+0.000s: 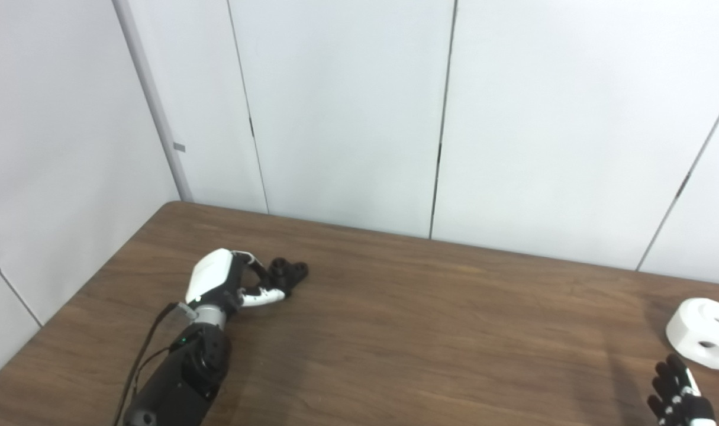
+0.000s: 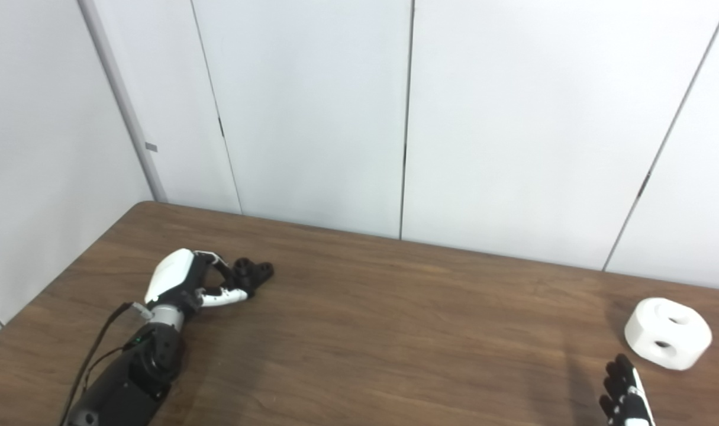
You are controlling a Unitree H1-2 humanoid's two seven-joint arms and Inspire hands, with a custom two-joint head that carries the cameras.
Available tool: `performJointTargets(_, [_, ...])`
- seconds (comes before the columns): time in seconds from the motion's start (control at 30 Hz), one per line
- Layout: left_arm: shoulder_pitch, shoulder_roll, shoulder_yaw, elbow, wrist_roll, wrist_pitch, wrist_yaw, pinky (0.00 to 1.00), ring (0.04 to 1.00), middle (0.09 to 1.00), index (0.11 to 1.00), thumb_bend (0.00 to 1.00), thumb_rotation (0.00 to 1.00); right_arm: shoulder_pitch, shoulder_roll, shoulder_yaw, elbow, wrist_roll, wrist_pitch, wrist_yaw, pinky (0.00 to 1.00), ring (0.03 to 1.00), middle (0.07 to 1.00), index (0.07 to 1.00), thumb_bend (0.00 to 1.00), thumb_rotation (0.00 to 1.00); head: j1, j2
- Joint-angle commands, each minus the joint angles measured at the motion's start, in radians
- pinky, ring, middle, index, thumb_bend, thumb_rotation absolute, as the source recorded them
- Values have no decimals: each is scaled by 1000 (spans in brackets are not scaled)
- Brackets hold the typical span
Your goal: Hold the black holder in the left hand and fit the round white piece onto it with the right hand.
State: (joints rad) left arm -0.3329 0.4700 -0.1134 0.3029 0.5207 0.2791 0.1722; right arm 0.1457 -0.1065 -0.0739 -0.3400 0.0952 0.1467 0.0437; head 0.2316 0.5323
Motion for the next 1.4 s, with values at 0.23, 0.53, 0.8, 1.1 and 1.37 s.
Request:
performJointTargets(0.23, [35,-14,-70,-184,42,-8,-111,1000,905,798,486,520,45,-36,22,-6,14,-5,-64,-12,1000,1000,971,1000,503,984,-41,4])
performJointTargets(0.53, [109,-47,-140,-356,111,22,-202,981,895,799,486,521,48,-40,23,-1,48,-1,-117,-5,1000,1000,961,1000,530,952,-81,19])
performJointTargets(0.8, [156,-58,-211,-441,181,-41,-246,979,891,793,485,521,48,-43,41,8,52,-10,-119,-13,1000,981,941,1000,571,928,-136,40])
performJointTargets(1.1, [203,-74,-291,-506,300,-85,-276,946,875,790,486,522,51,-50,71,26,41,-45,-121,-28,1000,953,927,1000,587,921,-215,76])
performJointTargets(1.37, [248,-87,-334,-537,376,-143,-267,937,863,779,486,522,50,-65,106,53,-1,-110,-89,-65,1000,936,916,1000,585,951,-289,140])
